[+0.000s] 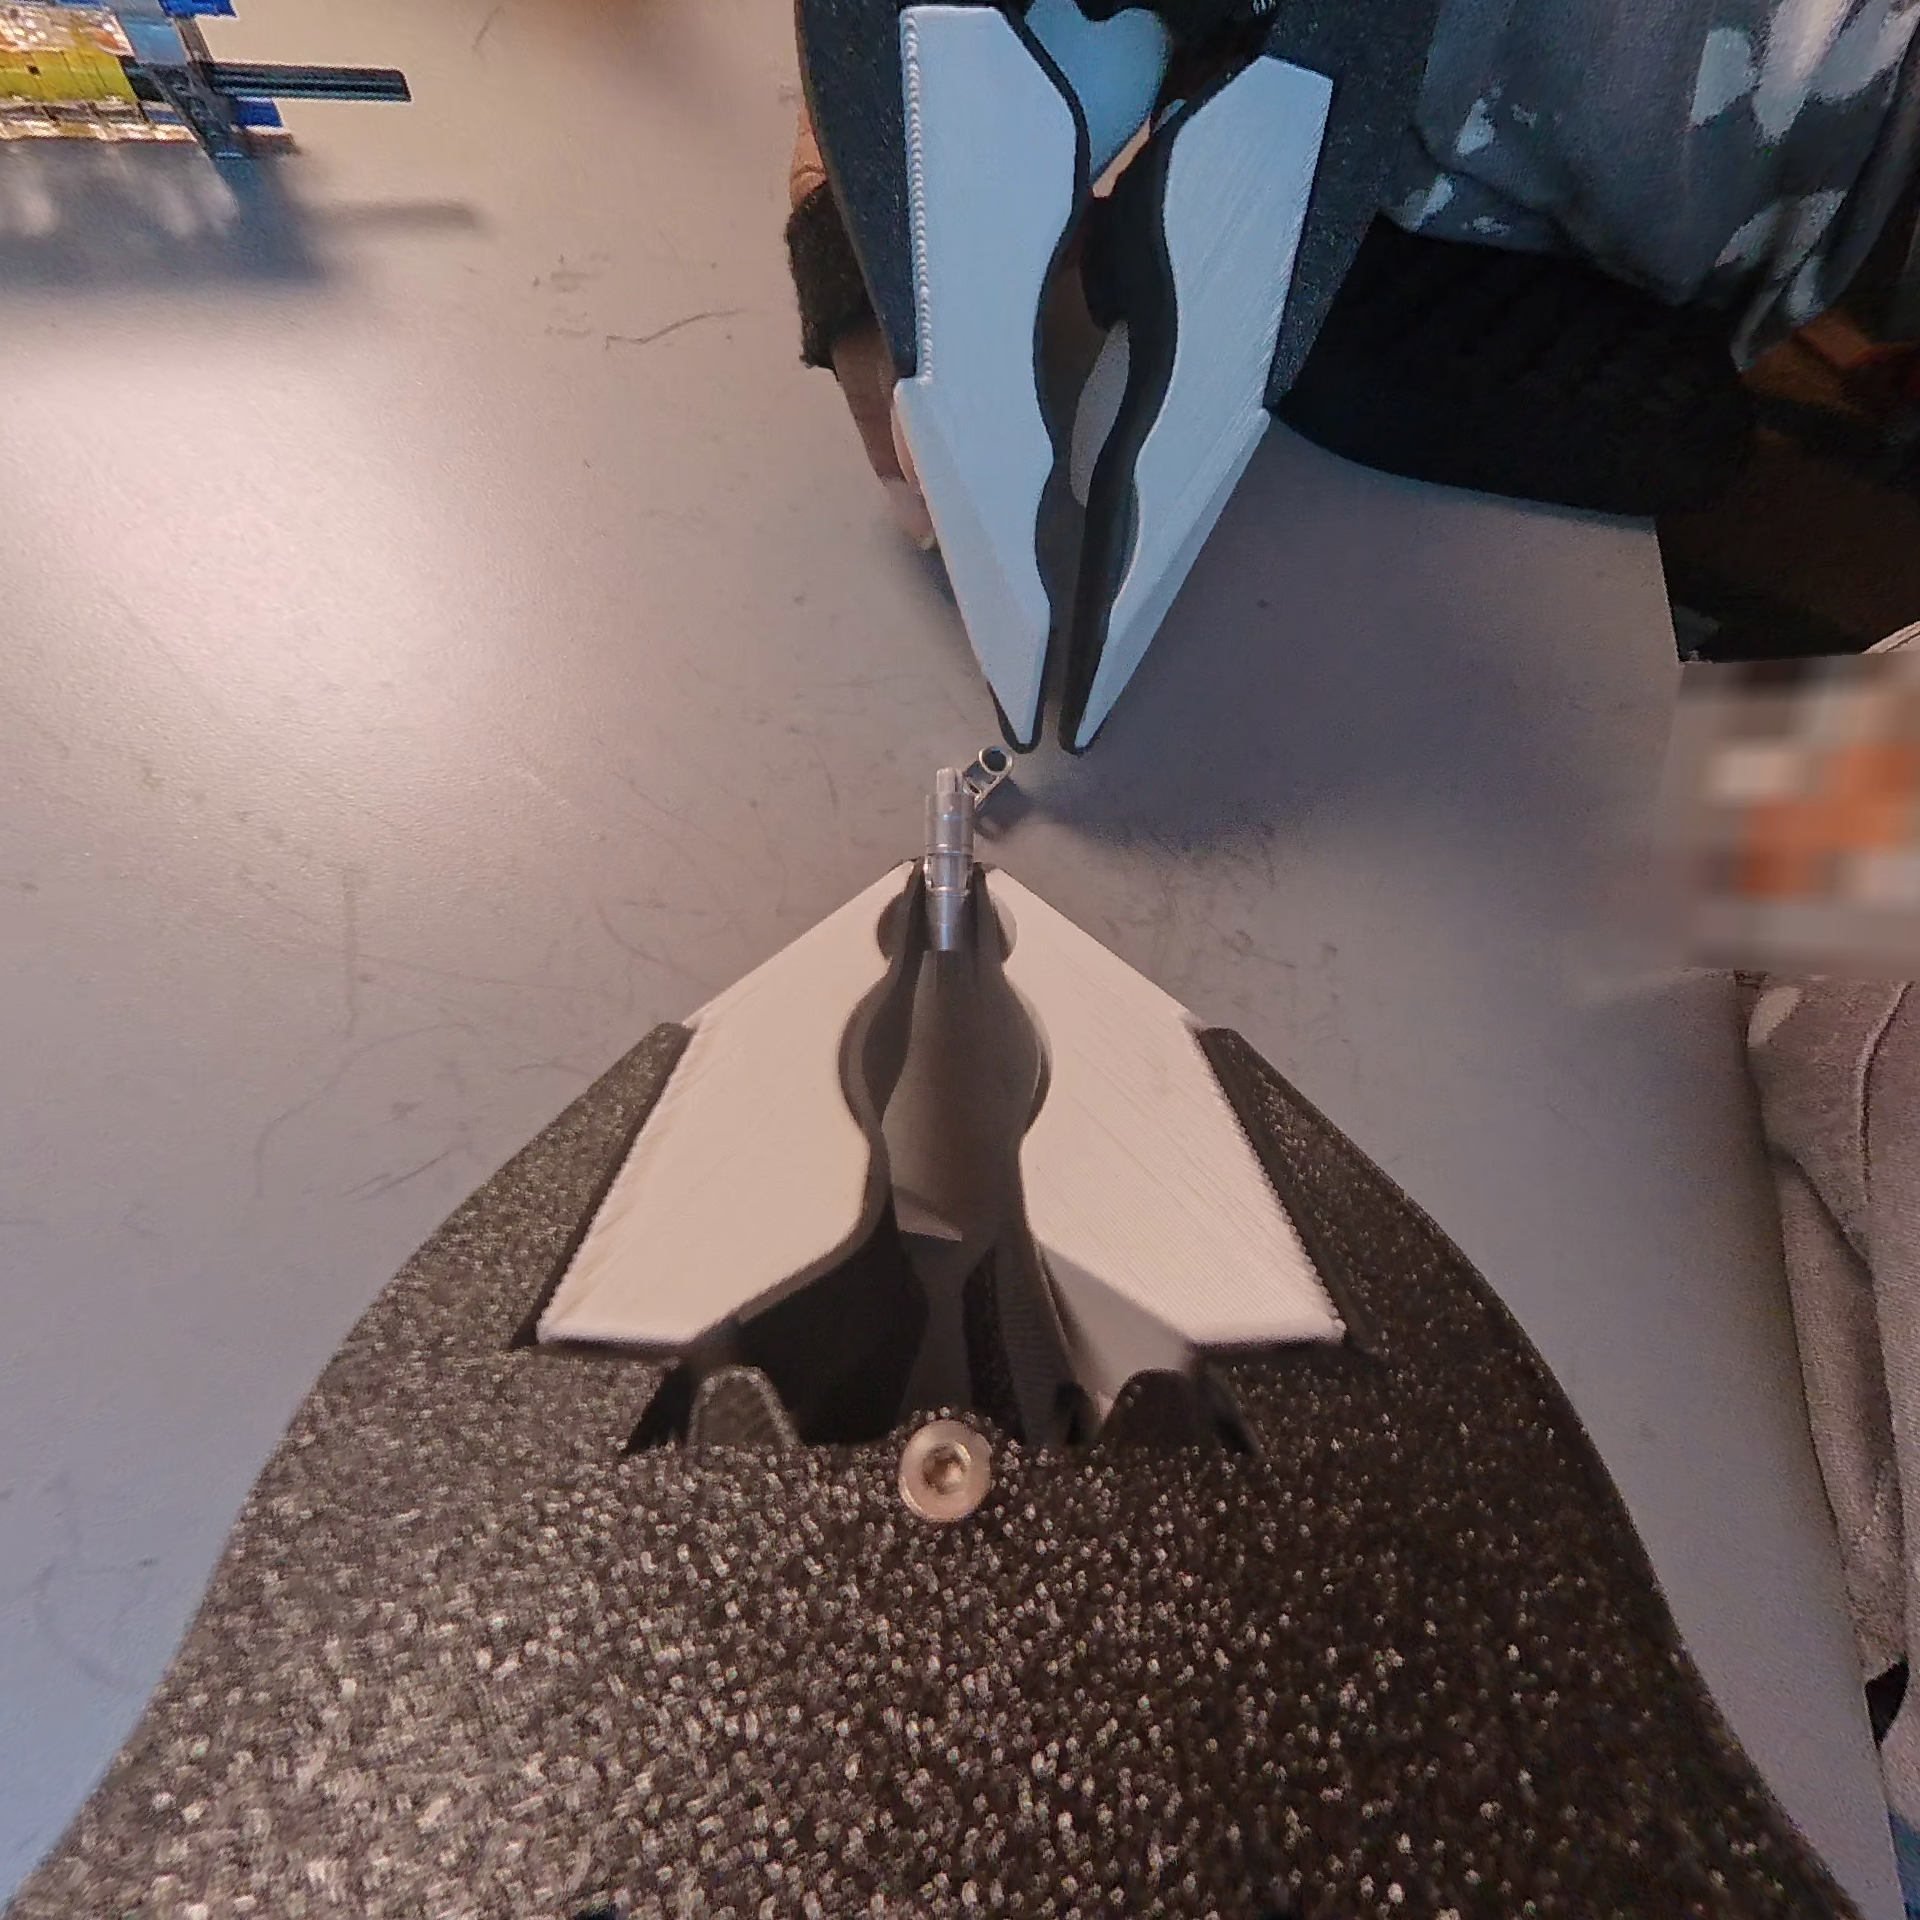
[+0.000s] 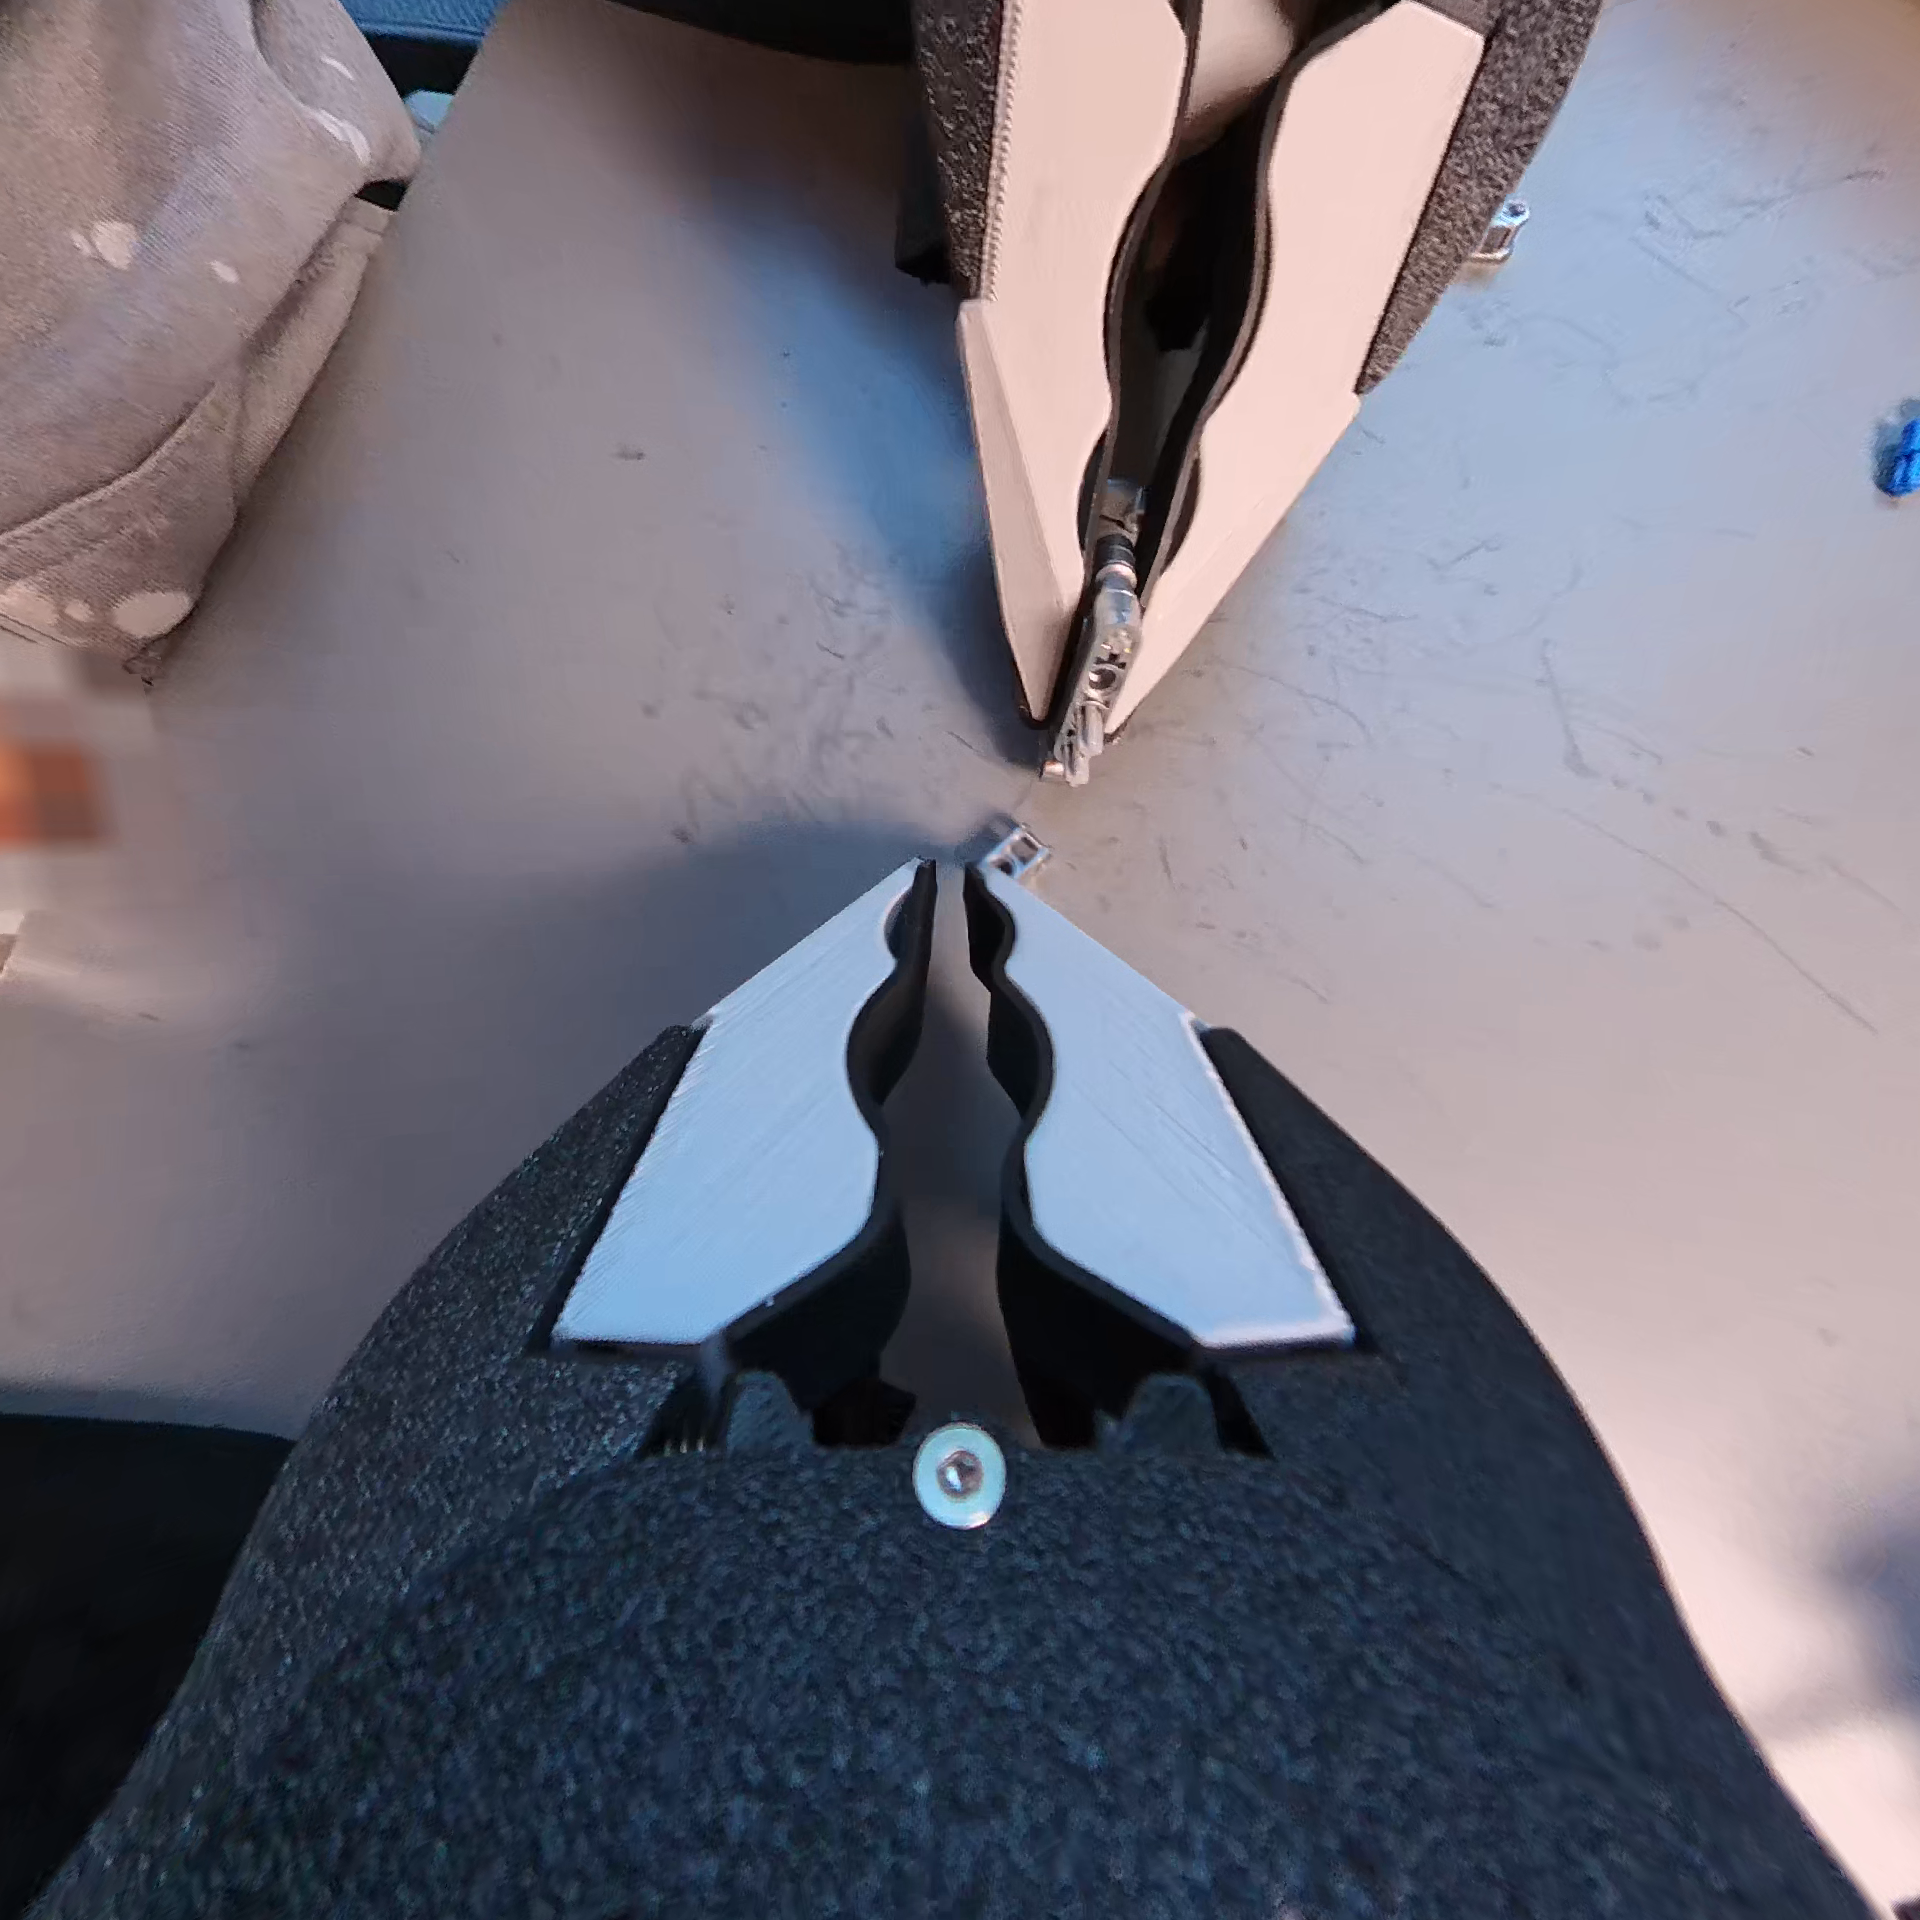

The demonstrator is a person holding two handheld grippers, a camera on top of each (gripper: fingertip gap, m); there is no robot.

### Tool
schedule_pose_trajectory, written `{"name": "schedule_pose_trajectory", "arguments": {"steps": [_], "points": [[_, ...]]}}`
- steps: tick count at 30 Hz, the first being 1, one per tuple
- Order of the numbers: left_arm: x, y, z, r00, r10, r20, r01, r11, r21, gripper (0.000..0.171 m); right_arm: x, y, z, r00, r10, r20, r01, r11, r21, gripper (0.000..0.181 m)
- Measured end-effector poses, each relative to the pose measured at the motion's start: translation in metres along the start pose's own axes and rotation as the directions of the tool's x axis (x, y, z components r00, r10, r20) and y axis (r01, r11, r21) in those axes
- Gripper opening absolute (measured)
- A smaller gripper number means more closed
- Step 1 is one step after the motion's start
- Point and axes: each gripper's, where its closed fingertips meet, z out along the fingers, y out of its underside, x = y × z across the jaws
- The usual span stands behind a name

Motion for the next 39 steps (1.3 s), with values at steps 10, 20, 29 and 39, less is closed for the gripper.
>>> {"name": "schedule_pose_trajectory", "arguments": {"steps": [10,20,29,39], "points": [[0.001,0.001,-0.001,1.000,0.003,0.003,-0.003,1.000,0.001,0.006,0.010,0.004,0.000,0.998,-0.003,-0.066,0.001,1.000,-0.023,0.005],[0.001,0.002,-0.002,1.000,0.008,0.004,-0.008,1.000,0.000,0.006,0.009,0.001,0.003,0.996,0.000,-0.087,-0.002,1.000,-0.028,0.020],[0.001,0.003,-0.003,1.000,0.008,0.008,-0.008,1.000,0.005,0.006,0.010,0.000,0.012,0.988,0.020,-0.154,-0.027,0.999,-0.042,0.019],[0.002,0.004,-0.004,0.999,0.028,0.018,-0.028,1.000,0.000,0.006,0.012,-0.001,0.008,0.974,0.037,-0.224,-0.061,0.993,-0.102,0.006]]}}
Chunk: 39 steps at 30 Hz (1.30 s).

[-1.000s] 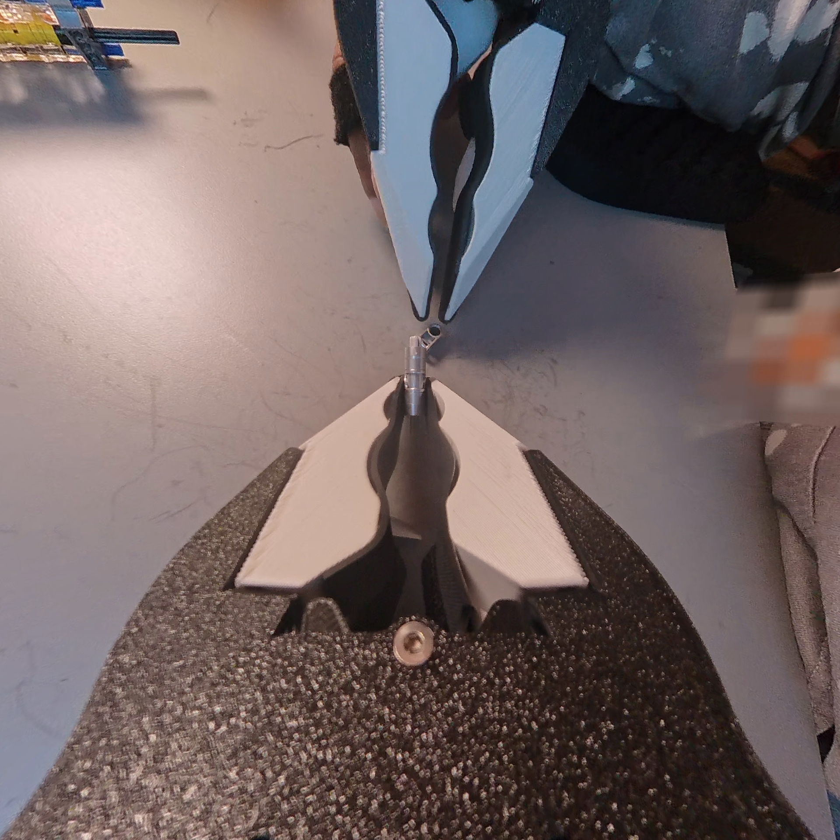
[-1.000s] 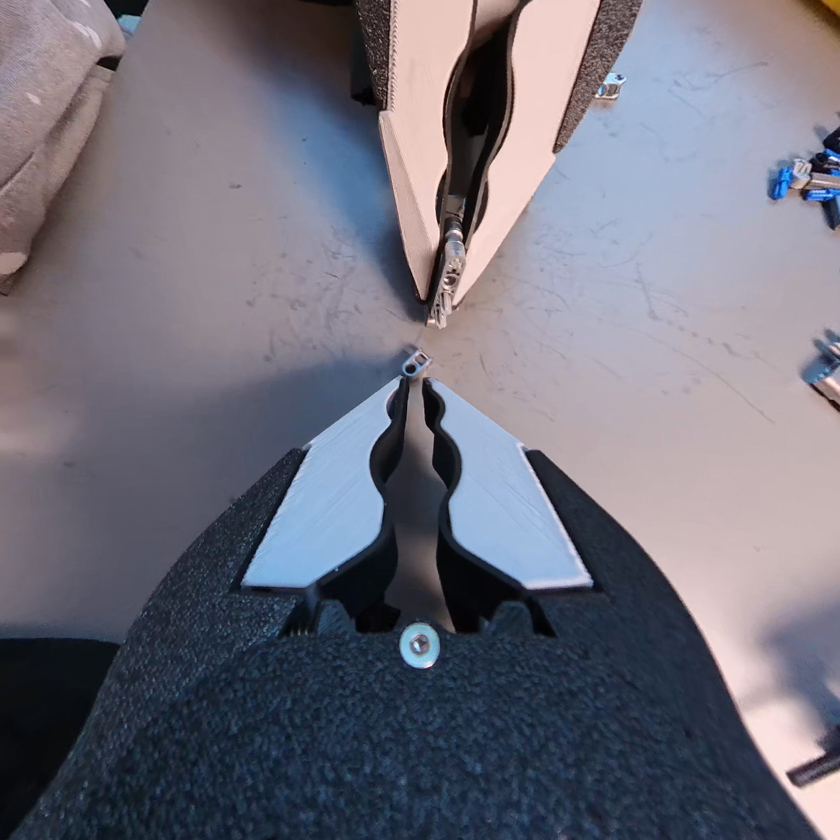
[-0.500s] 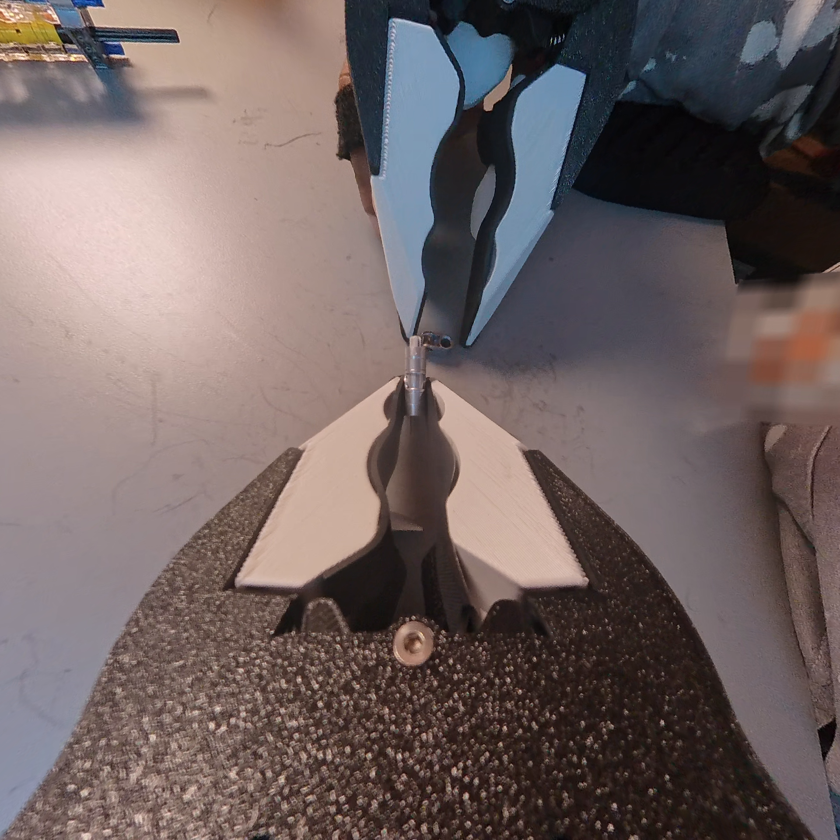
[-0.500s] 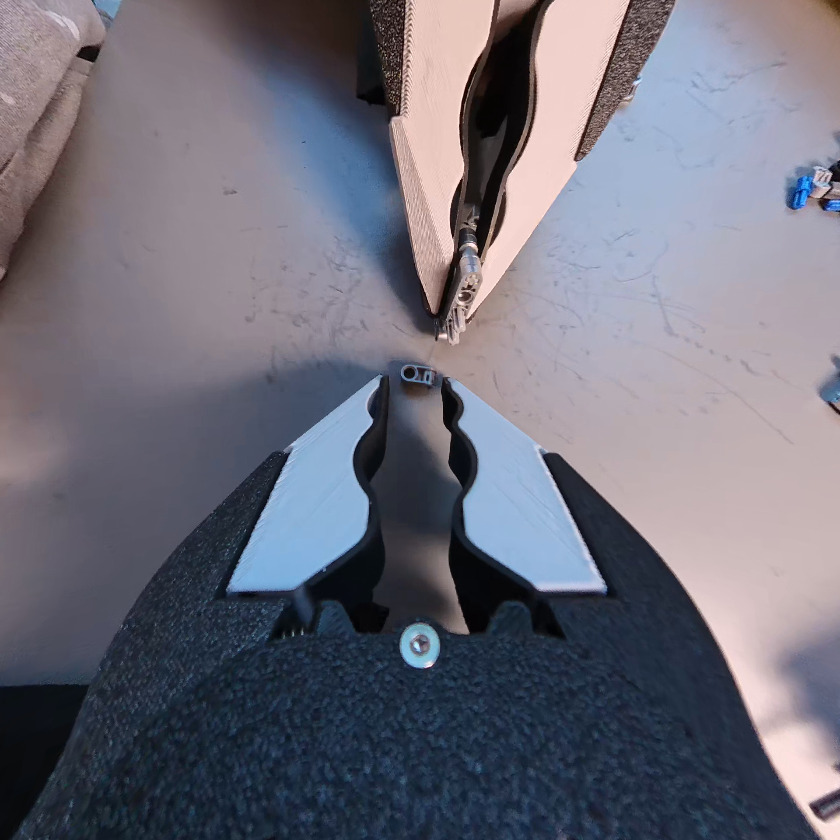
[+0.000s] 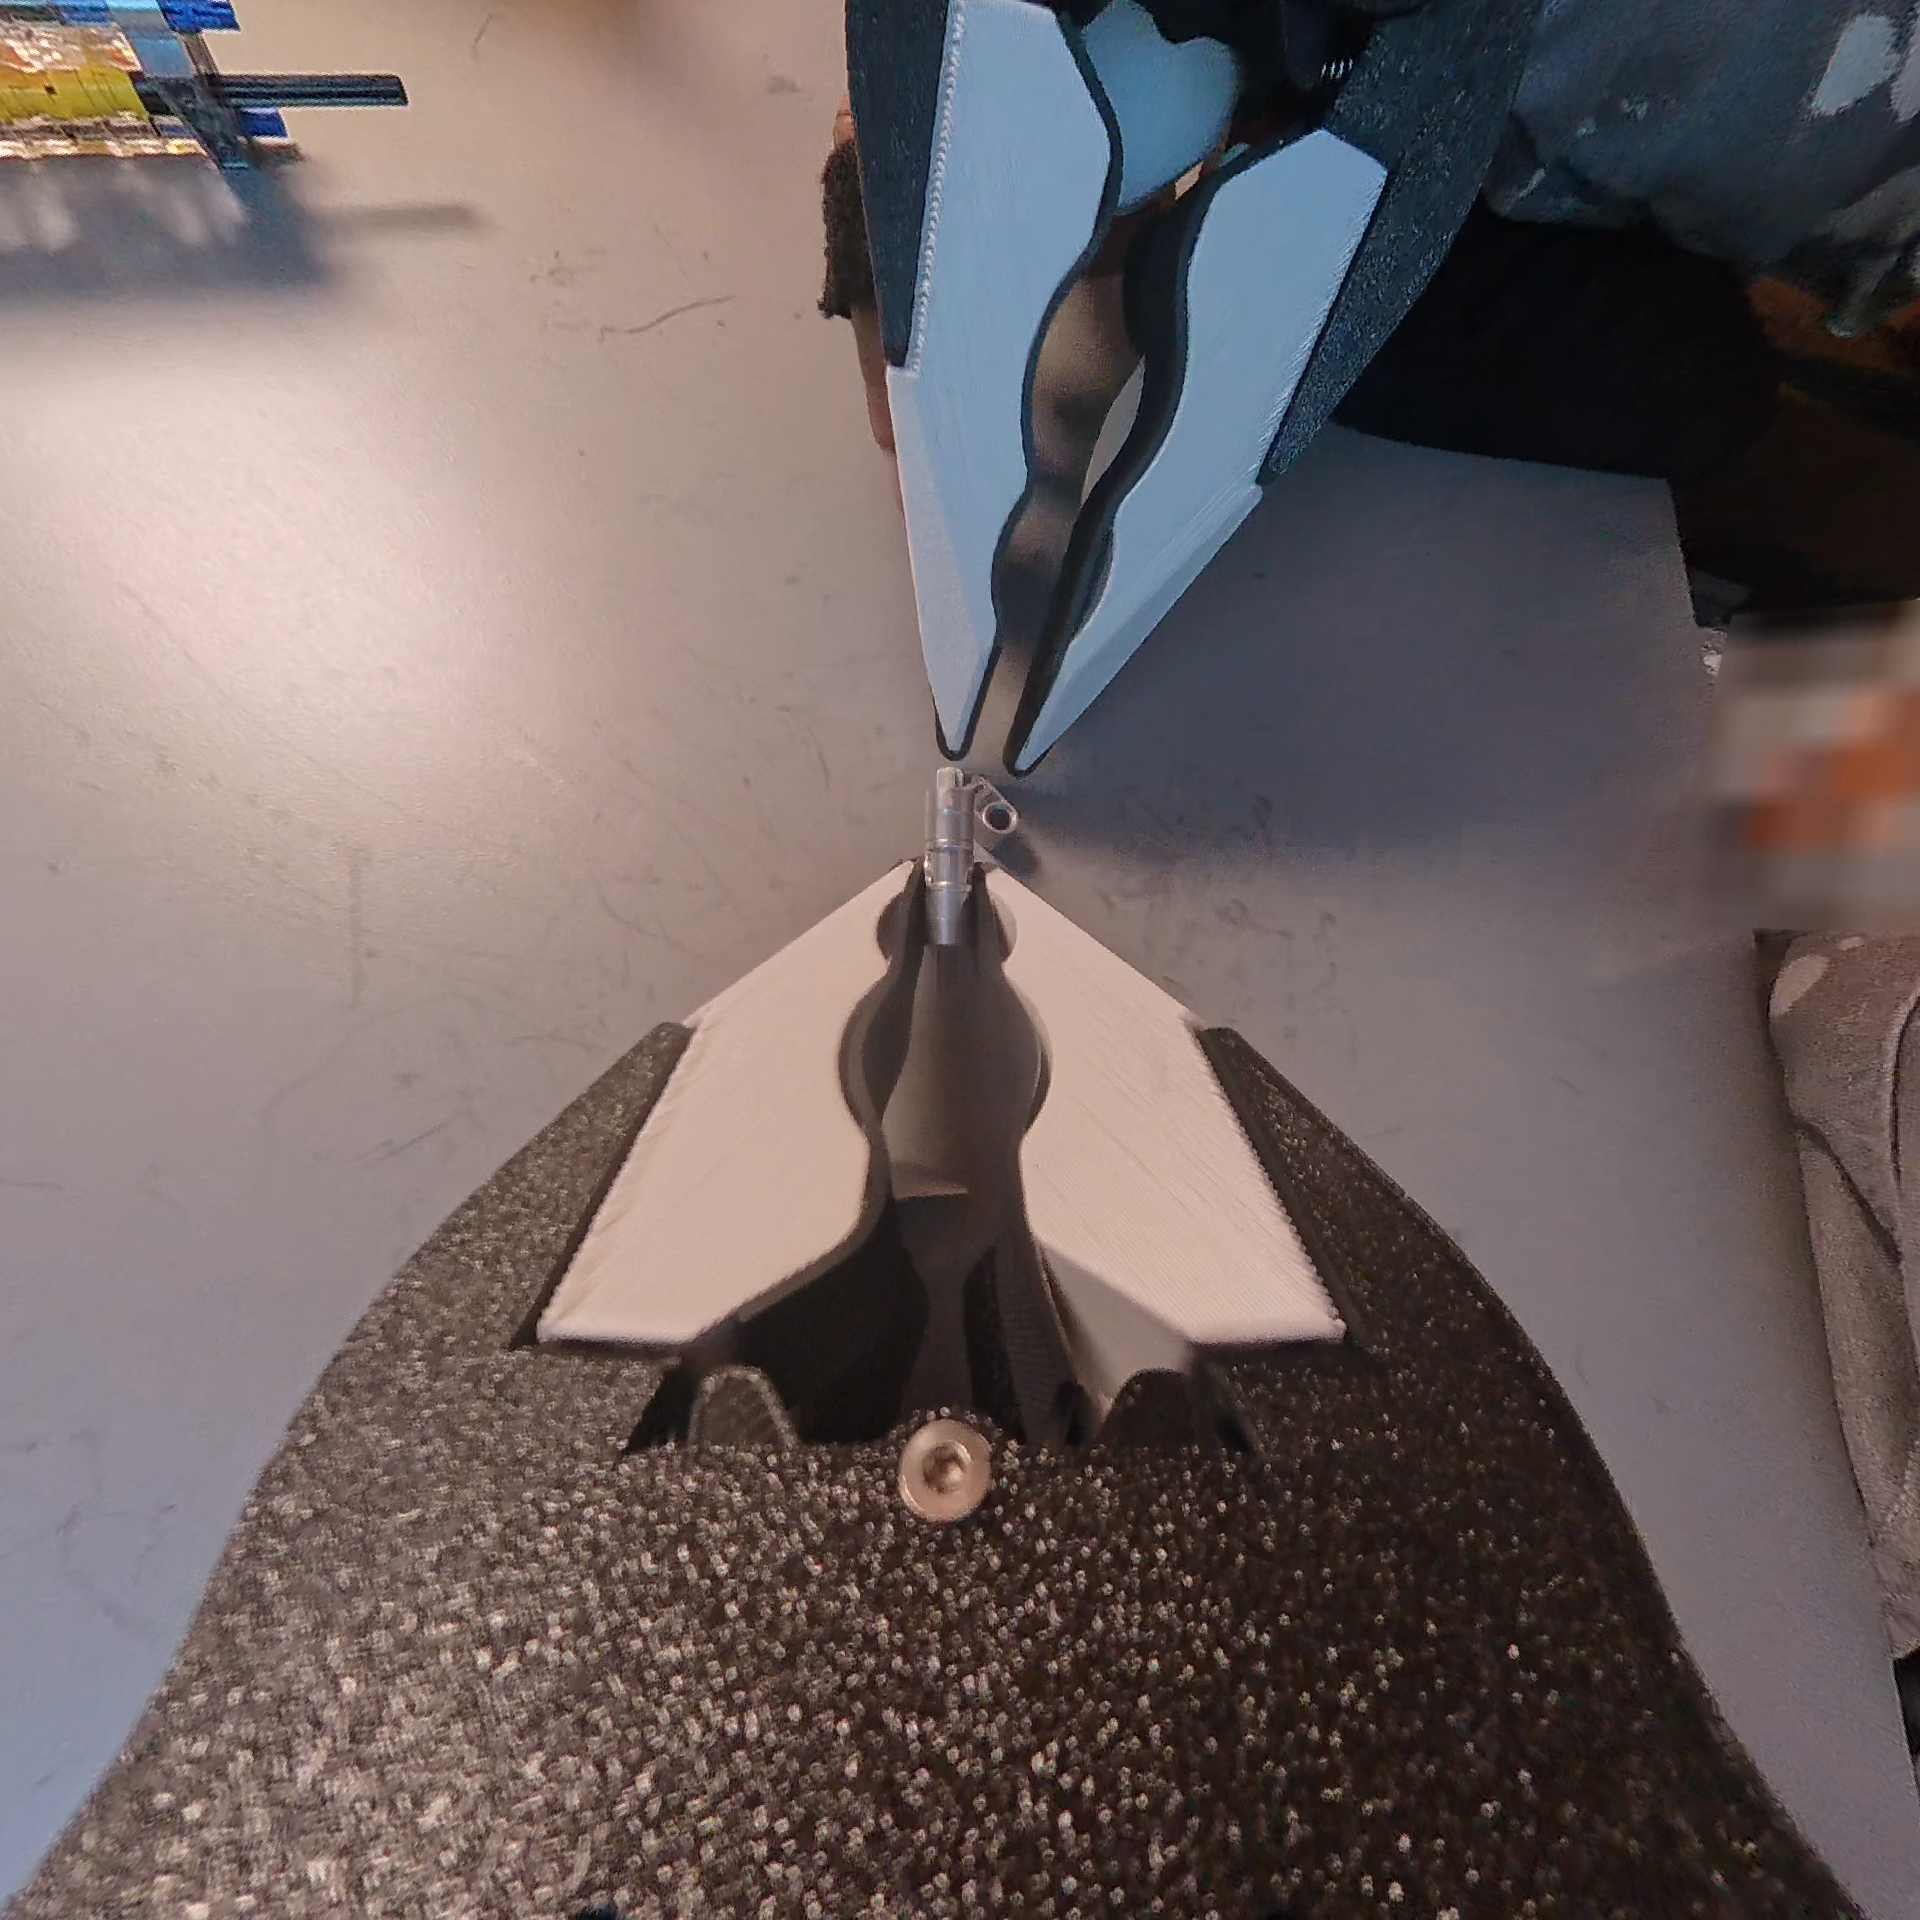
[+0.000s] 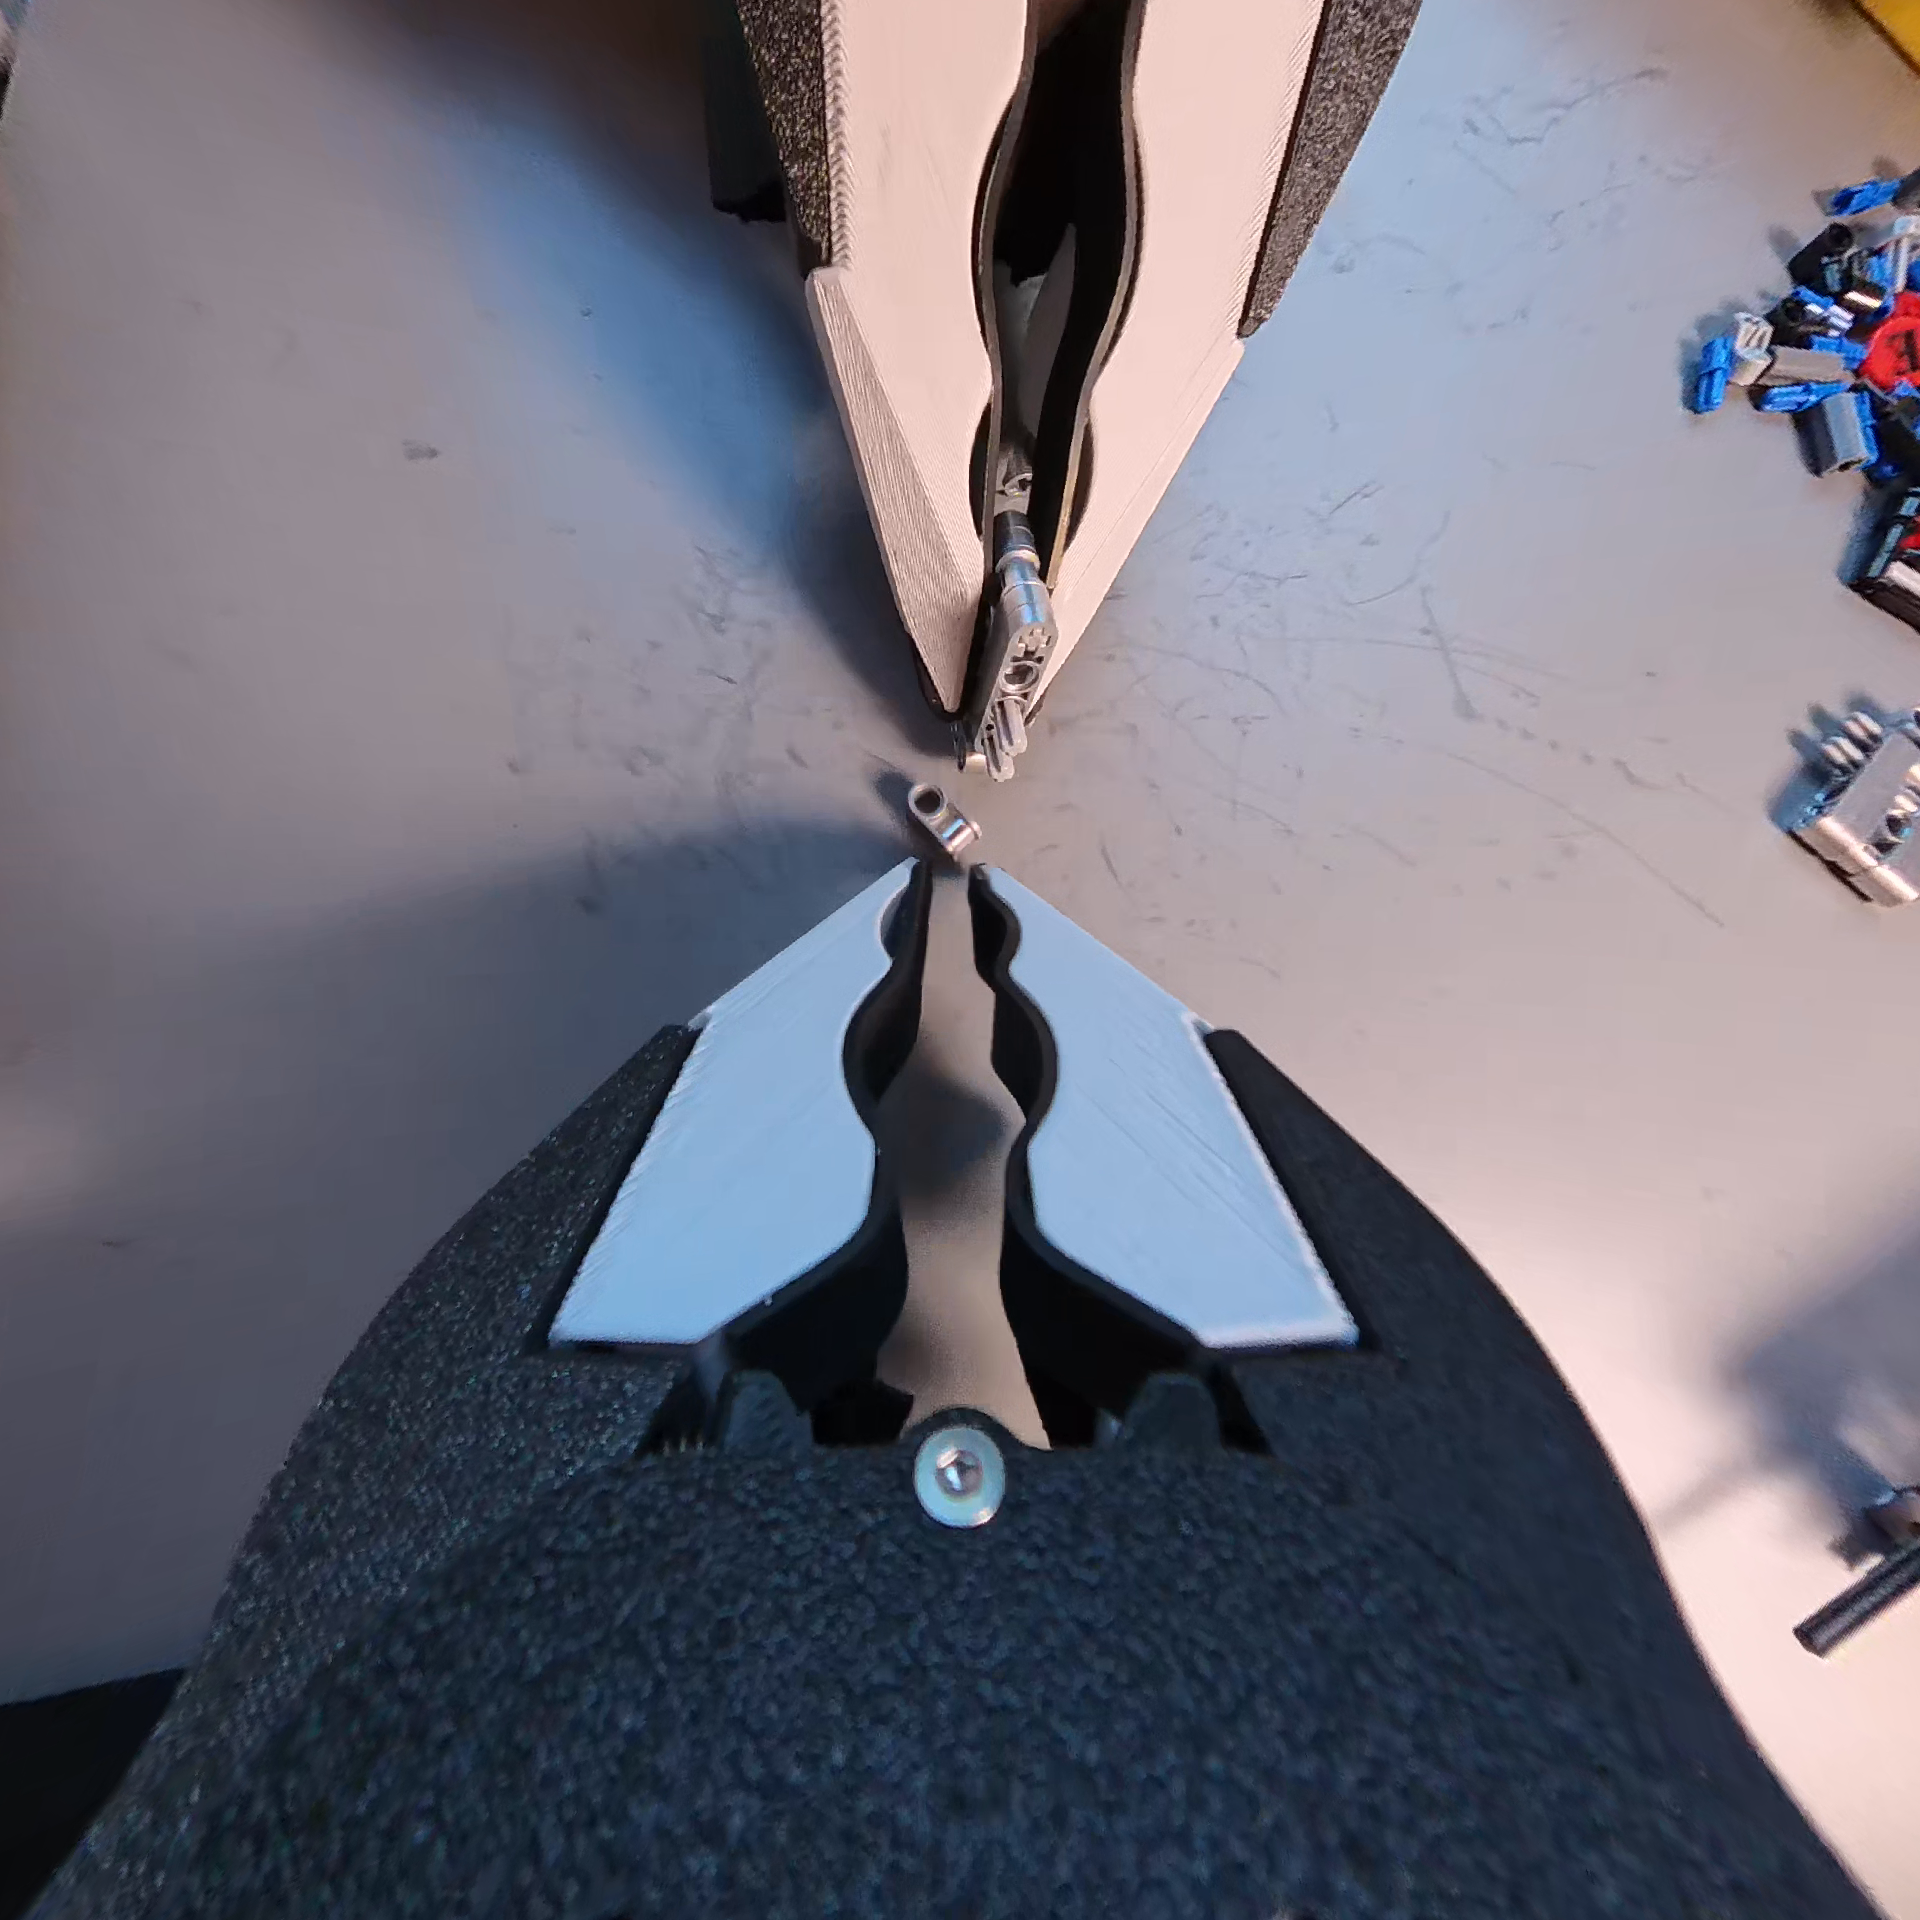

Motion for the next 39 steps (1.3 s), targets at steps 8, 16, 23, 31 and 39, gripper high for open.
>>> {"name": "schedule_pose_trajectory", "arguments": {"steps": [8,16,23,31,39], "points": [[-0.002,0.002,-0.003,0.999,0.019,0.032,-0.019,1.000,-0.007,0.006,-0.001,-0.003,0.006,0.926,0.333,-0.181,-0.339,0.941,-0.005,0.016],[-0.002,0.003,-0.003,0.999,0.026,0.040,-0.026,1.000,-0.007,0.006,-0.002,-0.004,0.008,0.762,0.502,-0.408,-0.518,0.852,0.081,0.019],[-0.001,0.005,-0.005,0.998,0.033,0.045,-0.032,0.999,-0.009,0.006,0.001,-0.003,0.007,0.676,0.566,-0.472,-0.558,0.812,0.174,0.014],[0.000,0.006,-0.006,0.998,0.042,0.049,-0.041,0.999,-0.016,0.006,0.000,0.015,-0.012,0.807,0.402,-0.432,-0.484,0.870,-0.096,0.004],[0.000,0.007,-0.008,0.997,0.050,0.059,-0.048,0.999,-0.023,0.006,0.018,0.030,-0.036,0.968,0.117,-0.221,-0.217,0.829,-0.515,0.008]]}}
